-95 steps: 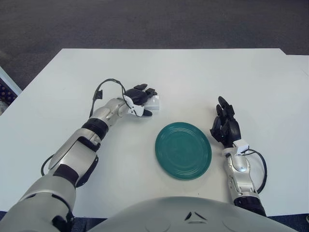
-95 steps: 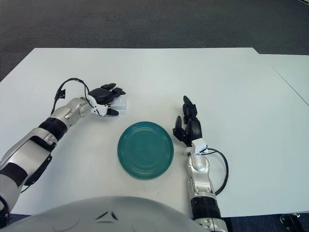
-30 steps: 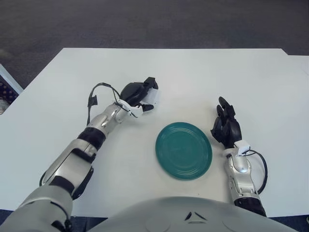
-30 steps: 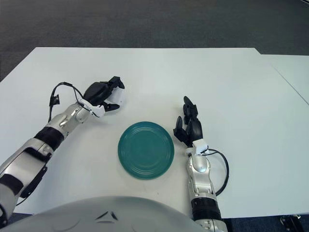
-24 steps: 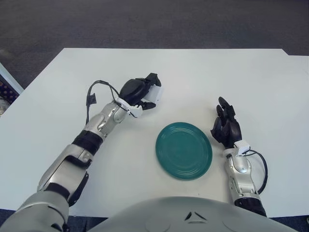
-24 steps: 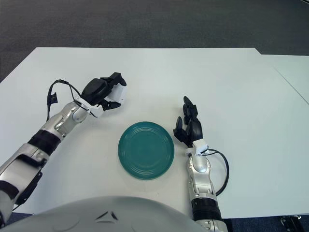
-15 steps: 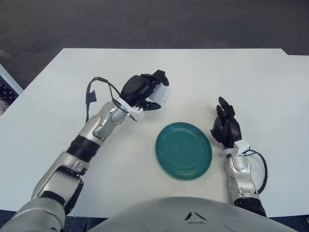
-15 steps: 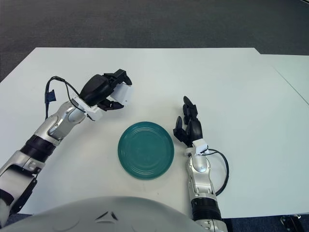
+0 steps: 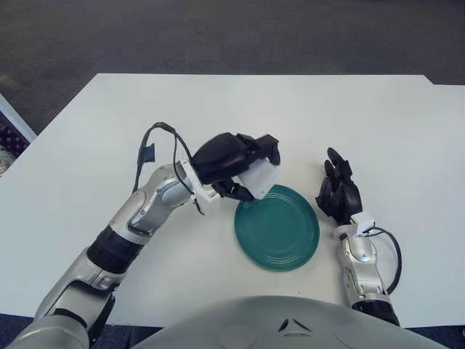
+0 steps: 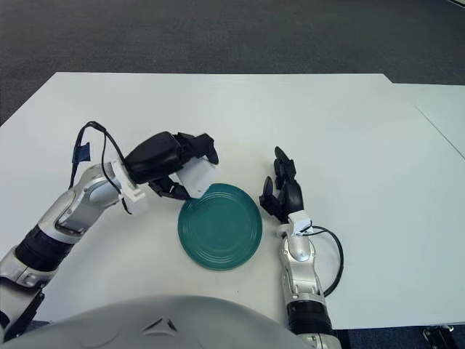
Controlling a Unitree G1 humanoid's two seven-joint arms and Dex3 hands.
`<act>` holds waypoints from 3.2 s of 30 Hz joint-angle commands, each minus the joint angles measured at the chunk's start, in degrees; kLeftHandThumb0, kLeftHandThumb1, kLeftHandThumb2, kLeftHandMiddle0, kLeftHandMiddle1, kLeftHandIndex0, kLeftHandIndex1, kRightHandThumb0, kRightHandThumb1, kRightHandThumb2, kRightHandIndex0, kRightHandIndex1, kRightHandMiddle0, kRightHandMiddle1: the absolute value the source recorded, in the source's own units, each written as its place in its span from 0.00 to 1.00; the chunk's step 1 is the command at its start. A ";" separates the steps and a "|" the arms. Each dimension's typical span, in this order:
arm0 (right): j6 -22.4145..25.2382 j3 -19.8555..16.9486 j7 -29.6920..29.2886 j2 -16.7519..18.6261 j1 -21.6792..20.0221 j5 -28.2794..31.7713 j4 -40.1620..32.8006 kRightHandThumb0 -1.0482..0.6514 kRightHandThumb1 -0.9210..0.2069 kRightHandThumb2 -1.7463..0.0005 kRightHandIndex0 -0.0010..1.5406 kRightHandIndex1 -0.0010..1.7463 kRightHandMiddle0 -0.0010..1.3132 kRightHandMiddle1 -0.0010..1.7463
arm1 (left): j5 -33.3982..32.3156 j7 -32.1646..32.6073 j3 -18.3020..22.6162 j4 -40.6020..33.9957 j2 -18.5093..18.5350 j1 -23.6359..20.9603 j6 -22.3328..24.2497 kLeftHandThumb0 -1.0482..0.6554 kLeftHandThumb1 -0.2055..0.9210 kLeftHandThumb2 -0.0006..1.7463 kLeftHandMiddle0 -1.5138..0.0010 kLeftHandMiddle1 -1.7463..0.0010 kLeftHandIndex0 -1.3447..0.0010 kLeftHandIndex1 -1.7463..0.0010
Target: Put the charger into the plate.
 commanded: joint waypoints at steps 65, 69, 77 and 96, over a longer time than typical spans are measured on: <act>4.36 4.55 -4.81 1.95 4.00 -4.83 1.77 0.16 0.00 0.47 0.05 0.01 0.00 0.18 | 24.89 -0.74 -13.84 13.67 -6.68 -4.63 -10.35 0.34 0.52 0.71 0.18 0.00 0.58 0.00; 2.88 4.14 -4.54 1.35 2.72 -4.68 4.74 0.15 0.00 0.47 0.05 0.00 0.00 0.18 | 24.96 -0.38 -14.16 14.06 -6.65 -4.74 -11.13 0.35 0.56 0.68 0.20 0.00 0.60 0.00; 4.09 4.28 -4.55 1.76 3.36 -4.63 2.83 0.14 0.00 0.48 0.05 0.00 0.00 0.18 | 24.84 1.34 -14.37 14.74 -6.52 -4.46 -12.90 0.36 0.61 0.63 0.22 0.00 0.64 0.00; 4.70 4.37 -3.99 1.94 3.13 -3.22 2.34 0.15 0.00 0.48 0.07 0.01 0.00 0.21 | 17.43 -19.53 -15.94 12.18 -1.99 -11.13 -13.62 0.00 1.00 0.52 0.92 0.85 0.99 0.67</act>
